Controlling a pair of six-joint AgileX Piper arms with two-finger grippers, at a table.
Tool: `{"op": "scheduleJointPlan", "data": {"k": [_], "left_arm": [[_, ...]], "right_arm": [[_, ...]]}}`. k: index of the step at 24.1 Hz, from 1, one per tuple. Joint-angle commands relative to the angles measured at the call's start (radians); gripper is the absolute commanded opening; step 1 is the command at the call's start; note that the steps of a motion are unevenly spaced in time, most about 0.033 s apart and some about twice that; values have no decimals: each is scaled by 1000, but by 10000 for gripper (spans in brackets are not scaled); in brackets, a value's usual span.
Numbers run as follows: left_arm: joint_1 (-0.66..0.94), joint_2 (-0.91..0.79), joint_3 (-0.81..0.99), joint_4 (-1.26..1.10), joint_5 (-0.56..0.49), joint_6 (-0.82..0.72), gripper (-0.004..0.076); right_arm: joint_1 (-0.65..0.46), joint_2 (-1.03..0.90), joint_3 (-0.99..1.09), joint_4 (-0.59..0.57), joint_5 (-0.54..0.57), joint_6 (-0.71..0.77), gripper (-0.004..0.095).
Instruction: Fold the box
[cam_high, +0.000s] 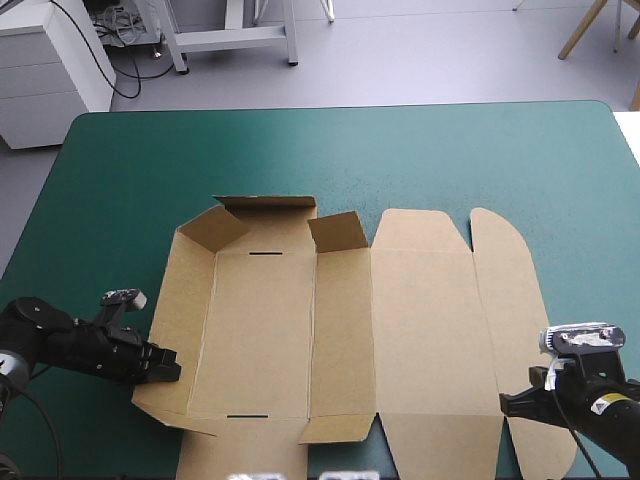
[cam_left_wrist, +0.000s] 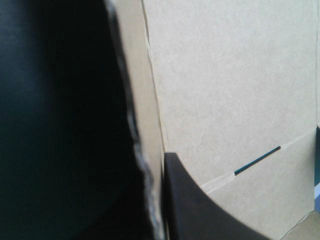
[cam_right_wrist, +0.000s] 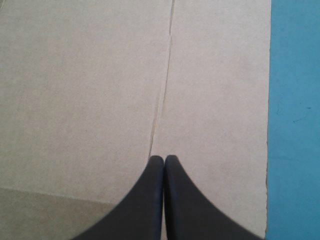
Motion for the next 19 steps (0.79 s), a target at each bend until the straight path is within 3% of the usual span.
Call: {"op": "scheduleJointPlan", "data": {"k": [1, 6, 11, 19], "left_arm": [[-61, -15, -81, 22, 75, -49, -10], [-170, -15, -273, 54, 37, -102, -10], [-451, 54, -624, 397, -48, -266, -10], [-742, 254, -942, 833, -104, -285, -10]], "right_arm": [[2, 3, -25, 11, -48, -8, -19], [2, 3, -25, 11, -48, -8, -19], [2, 3, -25, 11, -50, -10, -19], [2, 3, -25, 11, -50, -10, -19]]}}
